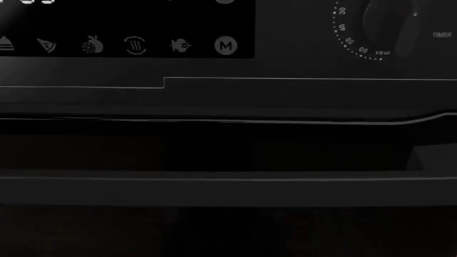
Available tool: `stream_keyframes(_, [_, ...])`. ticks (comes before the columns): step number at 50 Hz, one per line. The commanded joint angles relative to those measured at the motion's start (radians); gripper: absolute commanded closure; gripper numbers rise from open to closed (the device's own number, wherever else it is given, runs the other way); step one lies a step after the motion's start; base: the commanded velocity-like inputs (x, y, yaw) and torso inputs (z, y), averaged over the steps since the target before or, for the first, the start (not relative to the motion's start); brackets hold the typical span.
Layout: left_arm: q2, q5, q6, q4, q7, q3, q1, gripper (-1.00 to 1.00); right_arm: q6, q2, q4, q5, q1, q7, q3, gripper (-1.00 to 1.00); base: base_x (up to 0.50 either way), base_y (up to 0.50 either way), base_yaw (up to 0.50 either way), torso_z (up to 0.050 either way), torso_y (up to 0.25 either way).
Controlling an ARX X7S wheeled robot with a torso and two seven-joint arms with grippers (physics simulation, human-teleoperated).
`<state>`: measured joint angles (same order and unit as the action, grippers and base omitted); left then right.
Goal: Pick the onion from the counter and place it in the microwave.
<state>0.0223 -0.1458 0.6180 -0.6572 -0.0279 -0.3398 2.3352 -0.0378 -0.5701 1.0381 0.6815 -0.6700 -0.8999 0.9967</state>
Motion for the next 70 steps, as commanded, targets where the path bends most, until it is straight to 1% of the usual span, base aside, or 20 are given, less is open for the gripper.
stream_keyframes(1, [-0.022,0.022,0.048,-0.052,-0.003,0.067,0.021,1.00,0.006,0.015,-0.016,-0.021,0.009,0.030,0.019,-1.00,0.00,0.00,0.00,0.000,0.000])
stream_keyframes(6, [-0.022,0.021,0.105,-0.064,-0.001,0.096,0.021,1.00,0.003,0.007,-0.014,-0.023,0.011,0.025,0.014,-1.00,0.00,0.00,0.00,0.000,0.000])
stream_keyframes(11, [-0.022,0.035,0.141,-0.087,-0.007,0.104,0.021,1.00,0.004,0.007,-0.015,-0.026,0.010,0.025,0.012,-1.00,0.00,0.00,0.00,0.000,0.000])
stream_keyframes(30, [-0.022,0.007,0.288,-0.127,0.008,0.130,0.021,1.00,0.013,0.009,-0.018,-0.021,0.004,0.028,0.017,-1.00,0.00,0.00,0.00,0.000,0.001])
stream_keyframes(49, [-0.022,-0.035,0.469,-0.164,0.086,0.213,0.021,1.00,0.016,0.012,-0.017,-0.025,0.001,0.030,0.015,-1.00,0.00,0.00,0.00,0.000,0.000])
stream_keyframes(59, [-0.022,-0.048,0.518,-0.204,0.096,0.260,0.021,1.00,0.019,0.012,-0.016,-0.022,-0.001,0.028,0.016,-1.00,0.00,0.00,0.00,0.000,0.000])
stream_keyframes(70, [-0.022,-0.054,0.543,-0.250,0.092,0.275,0.021,1.00,0.020,0.010,-0.018,-0.019,-0.004,0.028,0.021,-1.00,0.00,0.00,0.00,0.000,0.001])
